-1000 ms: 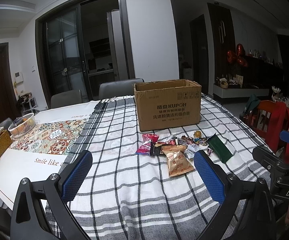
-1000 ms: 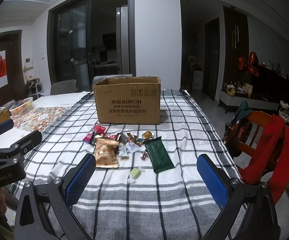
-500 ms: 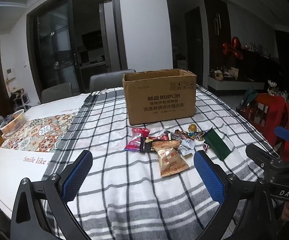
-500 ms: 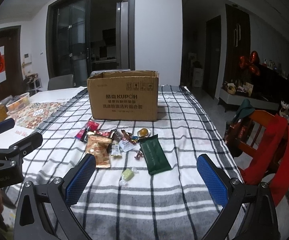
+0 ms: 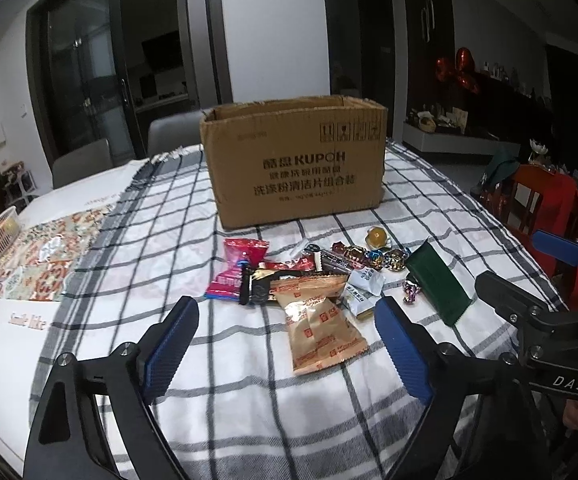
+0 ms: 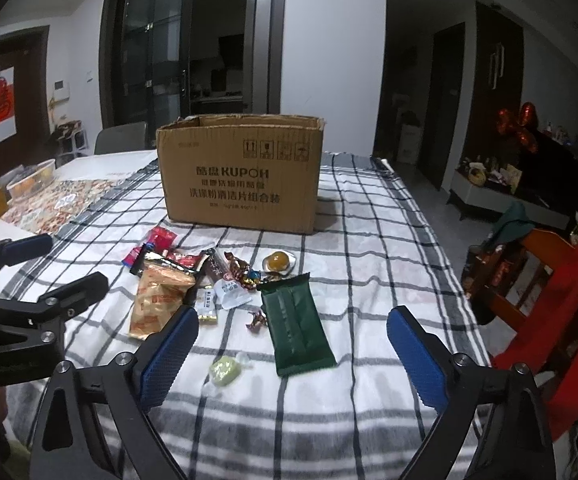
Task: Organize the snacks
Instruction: 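Grasp the Fortune Biscuits packet with left tool while right tool grasps the green bar, then carry both packets over the cardboard box and open both tools to drop them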
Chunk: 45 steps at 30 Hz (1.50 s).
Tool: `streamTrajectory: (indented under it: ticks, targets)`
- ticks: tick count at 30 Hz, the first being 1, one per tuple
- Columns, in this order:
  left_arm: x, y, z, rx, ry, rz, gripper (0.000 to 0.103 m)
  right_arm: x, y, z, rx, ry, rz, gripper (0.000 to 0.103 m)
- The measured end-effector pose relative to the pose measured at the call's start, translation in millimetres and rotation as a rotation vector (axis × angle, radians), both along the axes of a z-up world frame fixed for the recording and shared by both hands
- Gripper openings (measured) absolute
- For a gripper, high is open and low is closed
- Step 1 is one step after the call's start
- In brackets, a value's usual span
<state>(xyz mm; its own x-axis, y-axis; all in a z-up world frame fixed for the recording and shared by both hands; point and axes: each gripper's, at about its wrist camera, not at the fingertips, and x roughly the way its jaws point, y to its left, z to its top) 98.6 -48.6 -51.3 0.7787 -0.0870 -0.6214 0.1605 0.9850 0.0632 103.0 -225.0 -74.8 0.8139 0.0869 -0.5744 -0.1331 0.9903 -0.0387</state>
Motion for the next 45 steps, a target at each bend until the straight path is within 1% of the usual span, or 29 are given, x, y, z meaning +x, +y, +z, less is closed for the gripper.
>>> streamTrajectory:
  ticks: [4, 5, 10, 14, 19, 23, 25, 28, 29, 31, 32, 35, 38, 45]
  targets:
    - [16.2, -4.3, -9.9, -0.011, 0.041, -0.004, 0.086, 18.7, -2.2, -9.5, 0.005, 0.030, 0.018, 0.090]
    - [19.4, -5.1, -12.7, -0.013, 0.053, -0.005, 0.085, 22.1, -2.8, -11.5, 0.008, 0.039, 0.020, 0.088]
    - [35.3, -8.2, -29.1, -0.030, 0.124, -0.009, 0.081, 41.6, -5.8, -31.6, 0.026, 0.114, 0.037, 0.081]
    - [44.4, -11.0, -40.9, -0.033, 0.164, -0.012, 0.079, 51.0, -7.2, -43.5, 0.026, 0.155, 0.046, 0.076]
    - [55.0, -11.8, -51.9, -0.040, 0.201, -0.010, 0.075, 63.4, -7.3, -56.3, 0.020, 0.199, 0.056, 0.074]
    - [63.0, -12.7, -58.8, -0.051, 0.227, -0.011, 0.069, 70.7, -8.5, -64.6, 0.020, 0.230, 0.058, 0.073]
    - [65.3, -12.6, -61.9, -0.062, 0.242, -0.014, 0.066, 74.0, -8.6, -67.6, 0.016, 0.239, 0.061, 0.069]
    - [68.9, -12.5, -65.9, -0.077, 0.264, -0.020, 0.061, 77.4, -8.1, -71.5, 0.011, 0.252, 0.065, 0.068]
    - [70.2, -12.6, -66.5, -0.081, 0.269, -0.023, 0.058, 77.9, -7.9, -71.9, 0.011, 0.254, 0.065, 0.063]
    - [71.1, -12.6, -68.0, -0.092, 0.277, -0.030, 0.055, 78.4, -6.7, -72.9, 0.007, 0.257, 0.070, 0.056]
    - [71.0, -13.1, -68.3, -0.097, 0.279, -0.033, 0.052, 78.5, -6.1, -73.3, 0.006, 0.259, 0.074, 0.051]
    - [70.4, -13.1, -67.6, -0.106, 0.279, -0.041, 0.049, 76.8, -5.1, -72.7, -0.003, 0.252, 0.070, 0.048]
    - [69.3, -13.2, -65.5, -0.109, 0.276, -0.051, 0.046, 73.7, -5.2, -69.4, 0.000, 0.244, 0.064, 0.048]
    - [58.3, -10.4, -48.2, -0.109, 0.223, -0.071, 0.045, 62.7, -3.3, -51.1, 0.008, 0.194, 0.052, 0.048]
